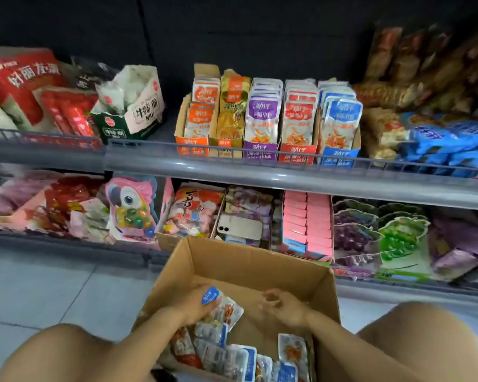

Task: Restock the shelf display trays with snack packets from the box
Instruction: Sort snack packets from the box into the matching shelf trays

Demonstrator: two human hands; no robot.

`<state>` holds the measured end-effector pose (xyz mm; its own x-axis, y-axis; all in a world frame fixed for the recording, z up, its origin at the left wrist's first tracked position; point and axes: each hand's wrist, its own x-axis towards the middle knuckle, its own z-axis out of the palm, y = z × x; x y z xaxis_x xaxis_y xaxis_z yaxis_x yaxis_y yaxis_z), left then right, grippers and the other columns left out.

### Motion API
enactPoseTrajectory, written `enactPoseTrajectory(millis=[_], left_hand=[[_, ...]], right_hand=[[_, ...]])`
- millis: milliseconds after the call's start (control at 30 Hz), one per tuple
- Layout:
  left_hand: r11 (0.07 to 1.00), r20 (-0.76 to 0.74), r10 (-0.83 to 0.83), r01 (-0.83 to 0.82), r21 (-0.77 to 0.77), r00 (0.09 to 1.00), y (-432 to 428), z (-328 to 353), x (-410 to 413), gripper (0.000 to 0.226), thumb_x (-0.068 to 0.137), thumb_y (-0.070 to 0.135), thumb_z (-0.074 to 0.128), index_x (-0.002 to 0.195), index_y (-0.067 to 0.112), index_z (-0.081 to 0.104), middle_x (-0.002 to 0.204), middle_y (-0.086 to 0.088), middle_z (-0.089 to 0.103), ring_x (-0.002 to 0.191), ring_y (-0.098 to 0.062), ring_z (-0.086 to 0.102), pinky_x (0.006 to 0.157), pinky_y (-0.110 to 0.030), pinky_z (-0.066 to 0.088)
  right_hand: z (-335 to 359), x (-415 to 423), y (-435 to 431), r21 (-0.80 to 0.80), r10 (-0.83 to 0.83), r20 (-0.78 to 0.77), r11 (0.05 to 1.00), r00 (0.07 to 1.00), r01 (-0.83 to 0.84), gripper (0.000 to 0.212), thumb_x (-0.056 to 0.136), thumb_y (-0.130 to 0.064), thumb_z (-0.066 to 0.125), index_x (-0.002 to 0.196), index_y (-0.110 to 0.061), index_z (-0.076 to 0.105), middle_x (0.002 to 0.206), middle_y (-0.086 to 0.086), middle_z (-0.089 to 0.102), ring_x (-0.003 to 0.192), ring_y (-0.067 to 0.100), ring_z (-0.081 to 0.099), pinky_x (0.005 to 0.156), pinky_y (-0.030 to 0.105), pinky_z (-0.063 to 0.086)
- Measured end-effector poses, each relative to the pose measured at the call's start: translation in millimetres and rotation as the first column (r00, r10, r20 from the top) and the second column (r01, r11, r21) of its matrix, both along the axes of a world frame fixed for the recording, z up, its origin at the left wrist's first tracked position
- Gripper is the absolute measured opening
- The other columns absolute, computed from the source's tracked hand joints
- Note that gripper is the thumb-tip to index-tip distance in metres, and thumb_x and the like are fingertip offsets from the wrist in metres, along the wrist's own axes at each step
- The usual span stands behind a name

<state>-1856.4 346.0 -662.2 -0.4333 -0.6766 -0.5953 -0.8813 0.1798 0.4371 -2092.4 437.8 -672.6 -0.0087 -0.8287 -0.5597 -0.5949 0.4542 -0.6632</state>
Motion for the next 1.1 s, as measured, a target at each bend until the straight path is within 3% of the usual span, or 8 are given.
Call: enactPoseTrajectory(millis=[233,300,400,733,833,933,1000,1100], left_hand=[[0.994,0.202,-0.107,0.111,-0.008,0.974,-10,-49,4,0.075,0.089,0.059,0.046,0.149,0.022,0.02,0.154,-0.004,0.027,0.139,-0.025,0.031,0.113,-0.035,0.027],[0.993,0.165,-0.116,0.118,-0.001,0.979,-9,-56,0,0.076,0.09,0.057,0.047,0.15,0.021,0.018,0.156,-0.002,0.024,0.14,-0.024,0.028,0.114,-0.036,0.024],[0.994,0.125,-0.111,0.111,0.006,0.986,-12,-69,-6,0.081,0.089,0.061,0.043,0.151,0.021,0.011,0.159,0.0,0.012,0.144,-0.025,0.019,0.117,-0.037,0.018],[0.98,0.234,-0.201,0.196,0.046,0.951,-16,-93,-27,0.076,0.092,0.066,0.023,0.152,0.024,0.005,0.16,0.0,-0.002,0.147,-0.019,-0.001,0.117,-0.044,0.003],[0.977,0.181,-0.21,0.211,0.012,0.961,-14,-91,-28,0.076,0.092,0.064,0.027,0.152,0.02,0.01,0.159,-0.002,0.013,0.145,-0.021,0.014,0.116,-0.037,0.014],[0.973,0.084,-0.232,0.231,0.026,0.969,-9,-90,-35,0.072,0.092,0.065,0.028,0.151,0.025,0.015,0.148,-0.006,0.04,0.133,-0.025,0.04,0.107,-0.033,0.033],[0.963,0.028,-0.249,0.244,0.112,0.968,-3,-90,-44,0.067,0.094,0.061,0.027,0.151,0.03,0.009,0.148,-0.005,0.041,0.131,-0.025,0.043,0.105,-0.034,0.036],[0.958,-0.058,-0.225,0.231,0.168,0.973,5,-86,-53,0.061,0.099,0.049,0.029,0.151,0.03,0.004,0.153,-0.005,0.03,0.137,-0.024,0.036,0.109,-0.032,0.032]], right_hand=[[-53,25,-3,0.159,0.046,0.096,0.985,0.994,-0.061,0.033,0.09,-0.033,0.061,0.117,-0.014,0.06,0.11,-0.001,0.06,0.098,0.007,0.053,0.084,0.017,0.042],[-73,25,6,0.24,0.066,0.125,0.966,0.99,-0.094,0.015,0.091,-0.028,0.06,0.094,-0.017,0.069,0.092,-0.003,0.065,0.078,0.0,0.057,0.069,0.013,0.043],[-93,28,14,0.286,0.063,0.163,0.952,0.985,-0.108,0.025,0.081,-0.027,0.073,0.058,-0.026,0.062,0.061,-0.012,0.059,0.051,-0.004,0.051,0.058,0.015,0.04],[-128,48,26,0.18,-0.033,0.086,0.983,0.996,0.017,0.035,0.071,-0.018,0.082,0.061,-0.025,0.05,0.067,-0.013,0.049,0.055,-0.004,0.048,0.054,0.009,0.035],[-120,44,12,0.096,-0.211,0.164,0.976,0.964,0.197,0.037,0.075,0.004,0.074,0.057,-0.019,0.051,0.067,-0.007,0.051,0.054,-0.008,0.05,0.058,0.008,0.038],[-104,28,-6,0.002,-0.519,0.247,0.845,0.818,0.535,0.022,0.083,0.007,0.063,0.067,-0.006,0.056,0.064,0.002,0.053,0.059,0.006,0.05,0.053,0.008,0.039],[-96,21,-12,0.021,-0.566,0.311,0.807,0.763,0.591,0.011,0.089,-0.003,0.06,0.078,-0.004,0.058,0.066,0.002,0.056,0.062,0.012,0.05,0.05,0.009,0.039],[-103,21,-7,0.07,-0.522,0.284,0.848,0.804,0.525,0.013,0.085,0.002,0.063,0.078,-0.007,0.056,0.069,0.002,0.056,0.06,0.007,0.051,0.051,0.01,0.04]])
